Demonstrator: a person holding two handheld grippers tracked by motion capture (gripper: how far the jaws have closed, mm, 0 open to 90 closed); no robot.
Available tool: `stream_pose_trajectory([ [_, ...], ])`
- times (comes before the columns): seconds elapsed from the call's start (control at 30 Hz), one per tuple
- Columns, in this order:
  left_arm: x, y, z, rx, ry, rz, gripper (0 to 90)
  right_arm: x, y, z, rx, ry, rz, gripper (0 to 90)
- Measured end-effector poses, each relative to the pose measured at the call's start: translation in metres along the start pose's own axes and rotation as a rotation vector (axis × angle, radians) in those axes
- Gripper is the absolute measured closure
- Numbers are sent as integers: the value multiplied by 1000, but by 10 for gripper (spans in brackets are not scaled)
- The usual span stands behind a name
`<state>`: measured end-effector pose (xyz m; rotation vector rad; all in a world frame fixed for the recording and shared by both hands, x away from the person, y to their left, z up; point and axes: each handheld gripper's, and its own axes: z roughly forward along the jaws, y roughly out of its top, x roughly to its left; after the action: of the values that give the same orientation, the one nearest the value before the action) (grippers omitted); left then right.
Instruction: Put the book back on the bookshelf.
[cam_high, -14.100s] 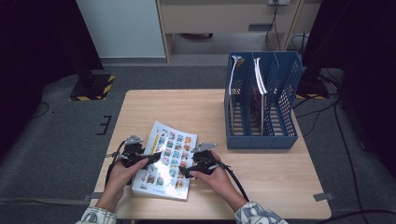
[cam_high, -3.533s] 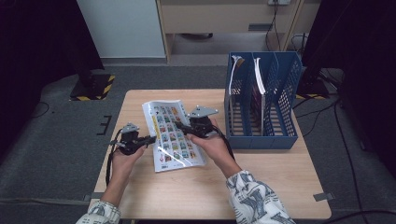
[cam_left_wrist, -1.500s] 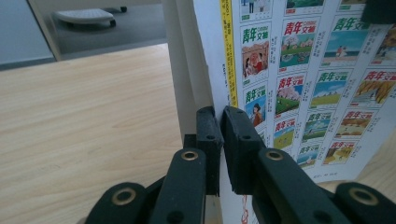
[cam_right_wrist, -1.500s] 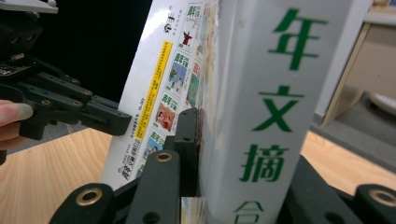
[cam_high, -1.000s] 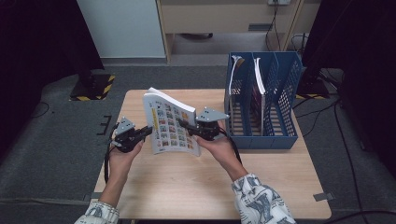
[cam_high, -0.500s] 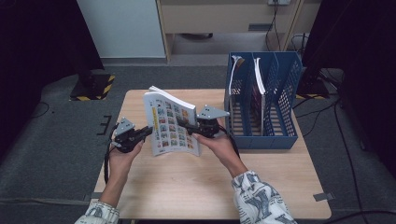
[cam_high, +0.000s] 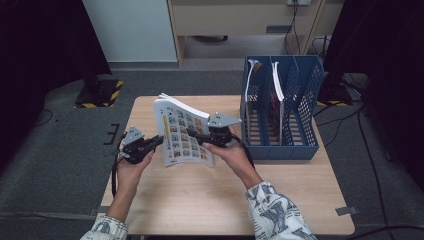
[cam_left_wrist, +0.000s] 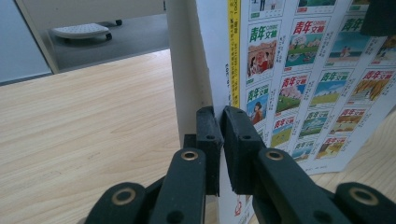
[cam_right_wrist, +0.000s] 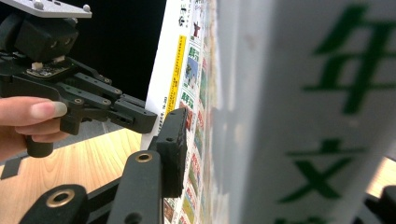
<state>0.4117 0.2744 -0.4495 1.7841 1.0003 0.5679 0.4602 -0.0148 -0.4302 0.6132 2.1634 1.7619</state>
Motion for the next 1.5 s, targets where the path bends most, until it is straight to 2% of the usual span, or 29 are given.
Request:
stream_pose_trajectory([
  [0.27, 0, 0, 0, 1, 0, 1, 846, 2, -1, 4, 9, 18, -1, 620],
  [0.63, 0, -1, 0, -2, 0, -4, 846, 0, -2, 6, 0, -7, 16, 707],
  [0.83, 1, -1, 0, -5, -1, -7, 845, 2, -2, 7, 4, -30, -2, 732],
  [0.93, 2, -2, 0, 1, 26, 6, 828, 4, -1, 7, 8, -41, -8, 736],
  [1.03, 5, -6, 1, -6, 44, 13, 774, 8, 1, 7, 5, -39, -29, 738],
  [1.1, 9, -9, 0, -5, 60, -1, 696, 12, 1, 8, 8, -45, -61, 738],
  [1.2, 14, -13, -3, -19, 84, -23, 615, 13, 1, 9, 9, -53, -68, 738],
  [1.4, 18, -24, -1, 30, 104, -16, 545, 14, 1, 8, 3, -56, -62, 738],
  [1.5, 17, -29, 3, 74, 111, -6, 413, 17, 0, 7, -3, -55, -58, 738],
])
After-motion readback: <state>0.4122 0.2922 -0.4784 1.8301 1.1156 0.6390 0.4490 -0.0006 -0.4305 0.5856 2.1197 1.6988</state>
